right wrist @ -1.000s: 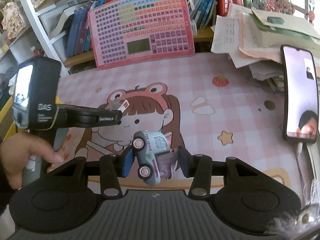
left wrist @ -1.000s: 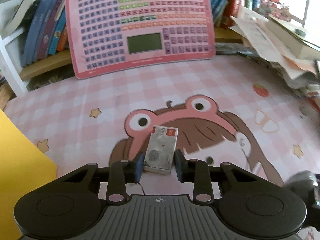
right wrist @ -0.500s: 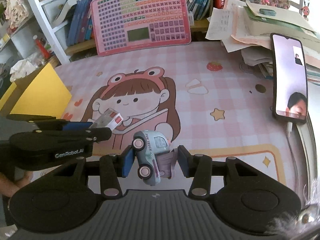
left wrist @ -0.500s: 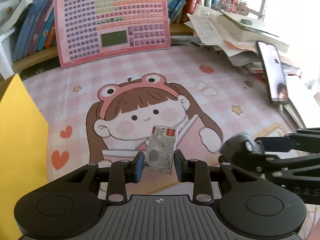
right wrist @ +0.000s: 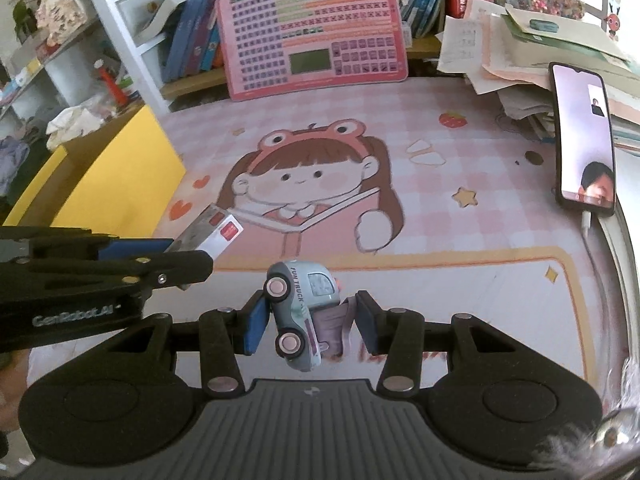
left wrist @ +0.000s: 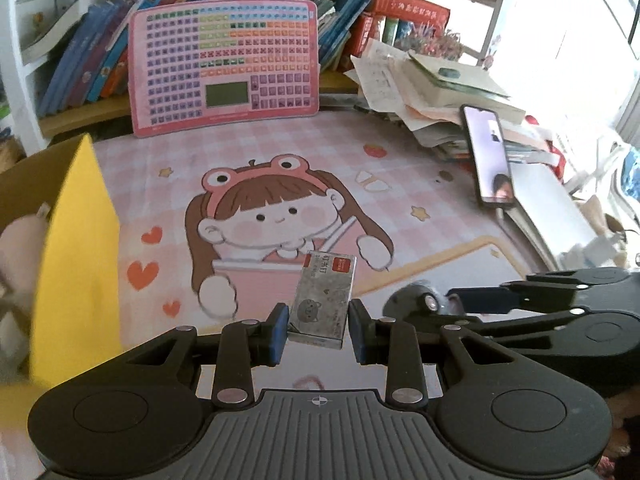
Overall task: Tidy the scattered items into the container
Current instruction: 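Carry the toy car and white card with both grippers toward the yellow box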
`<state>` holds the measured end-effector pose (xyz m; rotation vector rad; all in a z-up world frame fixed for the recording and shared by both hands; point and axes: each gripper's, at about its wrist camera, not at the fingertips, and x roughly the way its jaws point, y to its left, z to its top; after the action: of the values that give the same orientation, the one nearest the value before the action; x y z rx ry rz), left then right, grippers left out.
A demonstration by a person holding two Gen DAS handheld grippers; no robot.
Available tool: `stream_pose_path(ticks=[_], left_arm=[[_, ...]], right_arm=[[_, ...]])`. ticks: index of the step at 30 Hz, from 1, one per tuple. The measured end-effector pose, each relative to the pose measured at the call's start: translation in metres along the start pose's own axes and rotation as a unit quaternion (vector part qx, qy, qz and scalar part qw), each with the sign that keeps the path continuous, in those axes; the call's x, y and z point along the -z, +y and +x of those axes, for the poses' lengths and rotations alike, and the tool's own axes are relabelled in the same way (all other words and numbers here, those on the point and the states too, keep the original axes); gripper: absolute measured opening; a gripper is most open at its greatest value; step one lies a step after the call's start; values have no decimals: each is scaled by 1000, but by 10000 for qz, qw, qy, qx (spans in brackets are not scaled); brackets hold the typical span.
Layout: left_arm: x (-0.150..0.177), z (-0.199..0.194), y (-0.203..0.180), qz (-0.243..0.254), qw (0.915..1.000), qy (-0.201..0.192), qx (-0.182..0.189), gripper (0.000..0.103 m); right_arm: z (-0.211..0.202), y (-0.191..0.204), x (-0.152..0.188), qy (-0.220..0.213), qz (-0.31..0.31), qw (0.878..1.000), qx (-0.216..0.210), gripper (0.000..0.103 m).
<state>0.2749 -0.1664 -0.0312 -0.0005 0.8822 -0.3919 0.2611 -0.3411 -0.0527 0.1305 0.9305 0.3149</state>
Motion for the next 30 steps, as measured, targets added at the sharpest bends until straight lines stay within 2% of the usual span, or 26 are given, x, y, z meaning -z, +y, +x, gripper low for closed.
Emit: stream_pose_path(ticks=[14,23,30], left_arm=[[68,-80,39,-426,9968,-336,583,30],[107,-128,67,-605,9951,-419,665,30],[135,-160,92,-831,9934,-521,596,30]], right_arm=[[-46,73,49,-158,-176,9986,474,44],[-67,128,89,-199,-142,9988,430,44],[-75,163,105,-233,-261,9987,384,44]])
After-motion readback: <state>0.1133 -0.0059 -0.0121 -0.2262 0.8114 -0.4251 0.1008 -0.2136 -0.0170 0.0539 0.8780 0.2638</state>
